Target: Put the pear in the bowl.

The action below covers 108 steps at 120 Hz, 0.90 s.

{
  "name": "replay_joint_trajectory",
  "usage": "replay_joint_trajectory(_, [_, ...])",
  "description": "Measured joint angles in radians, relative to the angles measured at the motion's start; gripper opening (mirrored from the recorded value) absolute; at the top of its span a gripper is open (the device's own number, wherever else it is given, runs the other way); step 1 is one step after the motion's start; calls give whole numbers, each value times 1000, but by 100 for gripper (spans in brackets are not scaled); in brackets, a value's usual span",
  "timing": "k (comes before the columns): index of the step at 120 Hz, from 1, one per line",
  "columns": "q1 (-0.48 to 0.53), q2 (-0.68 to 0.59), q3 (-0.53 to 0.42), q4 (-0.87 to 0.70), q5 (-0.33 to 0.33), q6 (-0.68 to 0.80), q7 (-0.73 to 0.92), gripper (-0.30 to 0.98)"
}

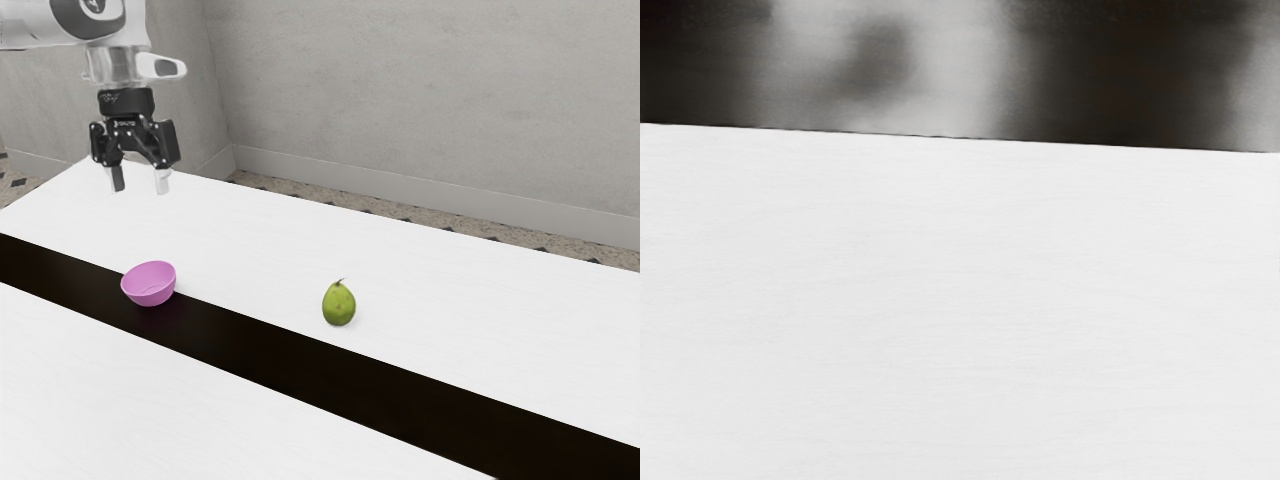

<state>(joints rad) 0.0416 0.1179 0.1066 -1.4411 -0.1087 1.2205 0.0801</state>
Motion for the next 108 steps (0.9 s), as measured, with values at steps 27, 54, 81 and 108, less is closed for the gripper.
replay_joint_trajectory(27, [-77,231,-11,129,27,247,13,67])
replay_joint_trajectory(54, [-258,429,-6,190,41,377,-78,67])
replay_joint_trajectory(81, [-363,533,-2,182,44,518,-210,67])
replay_joint_trajectory(108, [-355,612,9,171,92,702,-303,67])
